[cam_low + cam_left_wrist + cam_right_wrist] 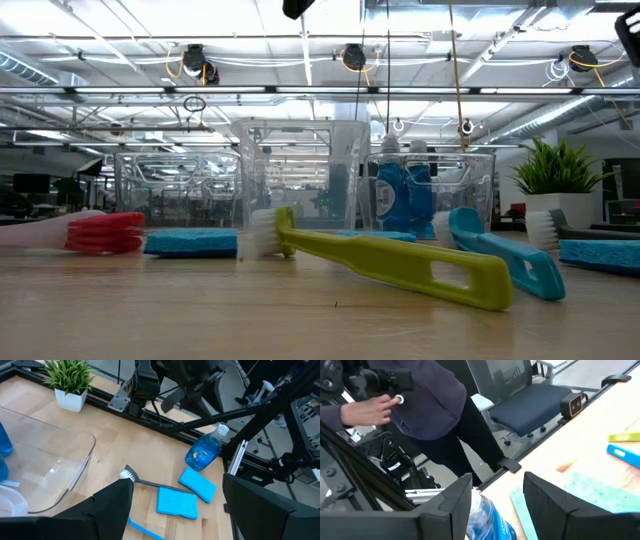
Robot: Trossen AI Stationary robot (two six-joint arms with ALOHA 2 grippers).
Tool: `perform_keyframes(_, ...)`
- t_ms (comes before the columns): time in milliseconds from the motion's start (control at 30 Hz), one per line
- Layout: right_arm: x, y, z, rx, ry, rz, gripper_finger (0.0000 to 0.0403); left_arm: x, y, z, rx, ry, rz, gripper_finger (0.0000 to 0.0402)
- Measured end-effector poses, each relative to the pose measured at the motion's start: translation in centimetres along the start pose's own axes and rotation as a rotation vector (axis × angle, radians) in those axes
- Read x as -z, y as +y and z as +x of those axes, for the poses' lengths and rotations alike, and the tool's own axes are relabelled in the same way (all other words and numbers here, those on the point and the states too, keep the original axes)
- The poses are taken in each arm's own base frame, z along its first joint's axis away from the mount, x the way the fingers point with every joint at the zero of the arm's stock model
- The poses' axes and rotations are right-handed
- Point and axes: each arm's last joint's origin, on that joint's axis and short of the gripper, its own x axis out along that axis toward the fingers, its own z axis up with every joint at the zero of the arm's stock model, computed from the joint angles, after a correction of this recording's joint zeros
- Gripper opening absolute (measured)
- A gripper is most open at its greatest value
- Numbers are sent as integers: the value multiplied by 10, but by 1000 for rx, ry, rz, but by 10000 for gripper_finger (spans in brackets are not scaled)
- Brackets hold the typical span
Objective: Pick & Place Kitchen Sink Supplies
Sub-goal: Put the blue dishwashing liquid into the right transparent bin
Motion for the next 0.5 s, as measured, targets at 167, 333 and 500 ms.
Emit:
perform_keyframes(167,3,-3,5,-68,-45,35,167,0,0,0,1,-1,-25,306)
perform_keyframes(333,3,-3,5,-86,-41,119,167,0,0,0,2,-3,-42,306)
perform_keyframes(500,-2,-2,5,-103,-79,129,167,0,0,0,2,-4,-45,306)
